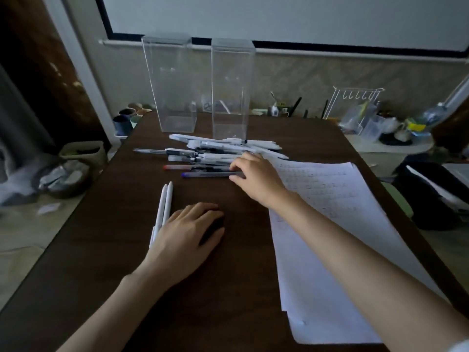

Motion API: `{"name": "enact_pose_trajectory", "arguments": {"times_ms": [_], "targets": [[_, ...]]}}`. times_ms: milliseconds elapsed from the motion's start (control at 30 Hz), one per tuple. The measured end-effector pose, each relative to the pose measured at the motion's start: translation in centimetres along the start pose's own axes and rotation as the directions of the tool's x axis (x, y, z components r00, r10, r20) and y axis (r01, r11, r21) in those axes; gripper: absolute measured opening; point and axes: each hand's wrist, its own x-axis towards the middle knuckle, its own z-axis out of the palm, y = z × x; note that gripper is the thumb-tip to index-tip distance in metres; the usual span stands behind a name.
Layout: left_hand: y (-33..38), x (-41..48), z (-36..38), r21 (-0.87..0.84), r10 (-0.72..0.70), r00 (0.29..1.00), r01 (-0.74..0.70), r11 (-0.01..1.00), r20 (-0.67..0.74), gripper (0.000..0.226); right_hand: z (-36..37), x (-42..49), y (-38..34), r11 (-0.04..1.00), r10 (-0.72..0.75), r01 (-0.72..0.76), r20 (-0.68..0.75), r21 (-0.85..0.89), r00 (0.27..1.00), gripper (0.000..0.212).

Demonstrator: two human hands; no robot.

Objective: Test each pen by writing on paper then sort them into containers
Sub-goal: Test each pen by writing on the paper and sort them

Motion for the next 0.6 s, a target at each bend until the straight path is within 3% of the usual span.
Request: {"name": "enact_pose_trajectory", "arguments": {"times_ms": [100, 233, 433, 500, 600], "targets": [[0.0, 0.0, 0.1, 0.000, 0.006, 1.000, -0.006, 1.000, 0.004, 0.042, 0.5, 0.4, -0.2, 0.991, -0.028, 0.024, -0.024, -0.132, 0.999, 0.028], [0.0, -0.1, 0.1, 0.002, 0.019, 1.000, -0.019, 1.000, -0.002, 0.039, 0.5, 0.7, -0.2, 0.985, -0.001, -0.005, -0.031, -0.174, 1.000, 0.029], [0.1, 0.0, -0.2, 0.010, 0.038, 0.999, -0.038, 0.999, -0.002, 0.037, -1.5, -1.2, -0.5, 0.893, -0.255, 0.230, -0.015, -0.387, 0.967, 0.023], [0.1, 0.0, -0.3, 0.022, 0.047, 0.999, -0.047, 0.999, 0.005, 0.038, -3.2, -2.6, 0.0, 0.932, -0.220, 0.162, -0.152, -0.324, 0.963, 0.016], [0.2, 0.1, -0.4, 0.082, 0.074, 0.997, -0.073, 0.994, -0.008, 0.038, -6.1, -5.5, 1.7, 0.993, -0.016, -0.019, -0.294, -0.115, 0.956, 0.008]]}}
